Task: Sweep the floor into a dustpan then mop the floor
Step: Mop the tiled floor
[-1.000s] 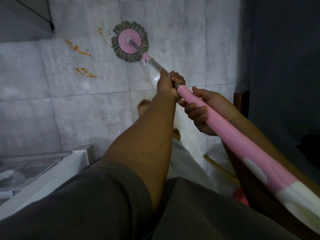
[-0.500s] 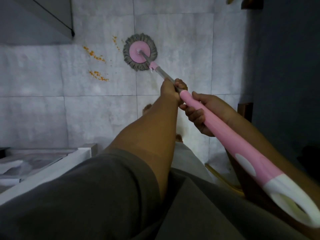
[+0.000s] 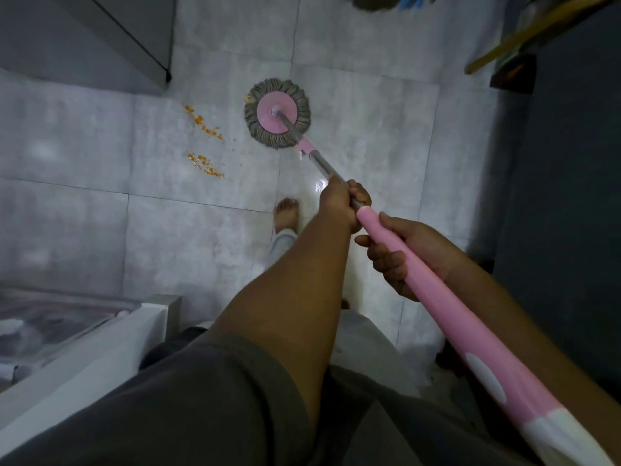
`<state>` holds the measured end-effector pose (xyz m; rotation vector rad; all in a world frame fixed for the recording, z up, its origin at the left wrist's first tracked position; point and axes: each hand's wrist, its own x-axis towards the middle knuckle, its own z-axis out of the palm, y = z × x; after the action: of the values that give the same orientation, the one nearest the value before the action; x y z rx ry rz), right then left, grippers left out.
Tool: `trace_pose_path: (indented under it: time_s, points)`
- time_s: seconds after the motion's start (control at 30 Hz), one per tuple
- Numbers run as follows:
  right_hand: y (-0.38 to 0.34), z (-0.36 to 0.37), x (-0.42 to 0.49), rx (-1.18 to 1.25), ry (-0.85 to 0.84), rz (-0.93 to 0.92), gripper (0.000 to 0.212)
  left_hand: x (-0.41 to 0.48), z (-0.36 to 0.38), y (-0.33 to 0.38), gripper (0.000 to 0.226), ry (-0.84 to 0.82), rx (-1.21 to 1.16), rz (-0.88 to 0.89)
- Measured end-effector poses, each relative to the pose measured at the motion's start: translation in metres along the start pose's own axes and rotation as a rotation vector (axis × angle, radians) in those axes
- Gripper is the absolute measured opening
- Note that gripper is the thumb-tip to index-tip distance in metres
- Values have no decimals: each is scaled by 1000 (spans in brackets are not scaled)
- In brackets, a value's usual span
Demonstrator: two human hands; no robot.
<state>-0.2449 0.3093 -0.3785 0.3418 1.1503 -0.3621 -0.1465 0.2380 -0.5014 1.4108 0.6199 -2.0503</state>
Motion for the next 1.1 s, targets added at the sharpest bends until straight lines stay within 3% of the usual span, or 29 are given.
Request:
trace_pose_path:
  time_s: [0.33,0.53,0.7,1.1]
  points:
    - [-142,131,94,-106,-44,-4,45,57,61,202,55,13,58,116]
    - [-192,177,119,-118,-76,-21,43,74,84,272,51,56,74,153]
    - [-178,167,106,-124,-90,-53,43,67,81,253,50,40,61,163]
    - [-50,60,38,-126,-28,2,47,15,15,84,54,60,85,99]
